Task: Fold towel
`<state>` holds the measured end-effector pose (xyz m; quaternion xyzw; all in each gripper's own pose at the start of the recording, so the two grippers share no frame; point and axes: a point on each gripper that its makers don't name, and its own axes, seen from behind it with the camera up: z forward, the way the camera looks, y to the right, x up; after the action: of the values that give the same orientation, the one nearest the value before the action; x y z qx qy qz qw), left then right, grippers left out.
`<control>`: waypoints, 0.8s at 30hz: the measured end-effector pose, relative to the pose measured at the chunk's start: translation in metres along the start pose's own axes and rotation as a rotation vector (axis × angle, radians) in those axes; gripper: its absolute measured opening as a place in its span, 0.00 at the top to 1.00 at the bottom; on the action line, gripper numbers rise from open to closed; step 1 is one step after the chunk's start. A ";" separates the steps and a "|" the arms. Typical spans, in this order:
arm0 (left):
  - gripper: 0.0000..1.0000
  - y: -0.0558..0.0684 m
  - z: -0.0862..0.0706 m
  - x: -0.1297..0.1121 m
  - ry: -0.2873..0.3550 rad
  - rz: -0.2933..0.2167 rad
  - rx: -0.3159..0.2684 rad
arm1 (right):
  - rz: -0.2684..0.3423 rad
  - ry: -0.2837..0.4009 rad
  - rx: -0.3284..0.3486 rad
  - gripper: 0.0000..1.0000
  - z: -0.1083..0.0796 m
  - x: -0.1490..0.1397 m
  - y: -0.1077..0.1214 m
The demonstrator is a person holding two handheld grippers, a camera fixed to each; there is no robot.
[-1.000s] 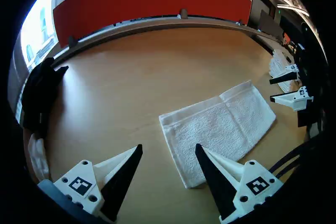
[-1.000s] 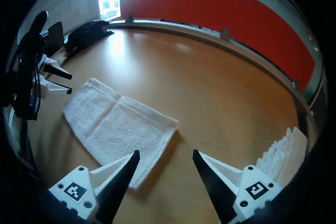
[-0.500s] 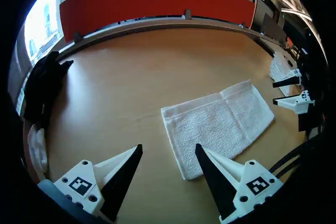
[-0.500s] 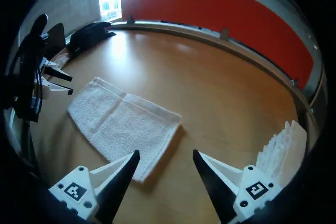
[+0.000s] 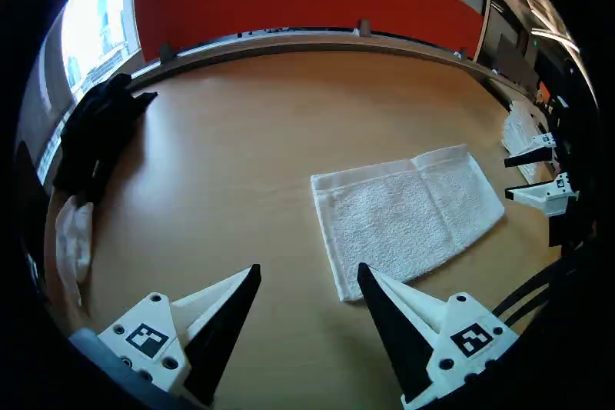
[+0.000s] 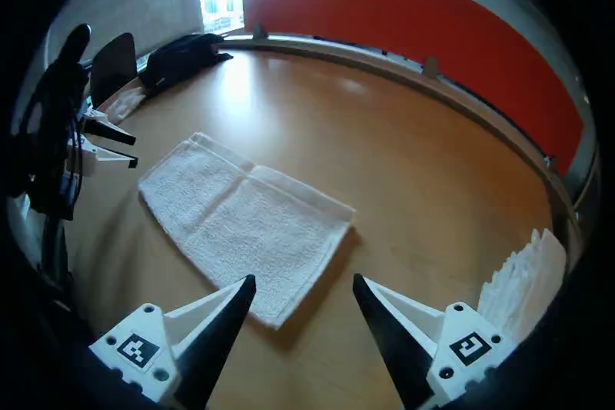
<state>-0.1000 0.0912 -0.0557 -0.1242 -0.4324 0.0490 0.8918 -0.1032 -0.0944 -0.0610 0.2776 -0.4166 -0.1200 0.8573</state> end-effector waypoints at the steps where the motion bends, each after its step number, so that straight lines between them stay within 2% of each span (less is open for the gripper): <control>1: 0.07 -0.001 -0.002 -0.001 0.001 -0.009 0.003 | -0.004 -0.001 0.005 0.02 0.000 0.000 -0.001; 5: 0.07 -0.003 -0.010 -0.007 0.006 -0.047 0.011 | -0.019 -0.003 0.030 0.02 -0.001 -0.001 -0.005; 14: 0.07 -0.009 -0.025 -0.027 -0.005 -0.096 0.041 | -0.060 -0.026 0.057 0.02 0.001 -0.013 -0.013; 24: 0.07 -0.009 -0.039 -0.053 -0.033 -0.118 0.051 | -0.099 -0.057 0.066 0.02 0.002 -0.033 -0.018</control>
<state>-0.1030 0.0648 -0.1166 -0.0746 -0.4522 0.0093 0.8887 -0.1253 -0.0958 -0.0919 0.3226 -0.4303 -0.1562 0.8285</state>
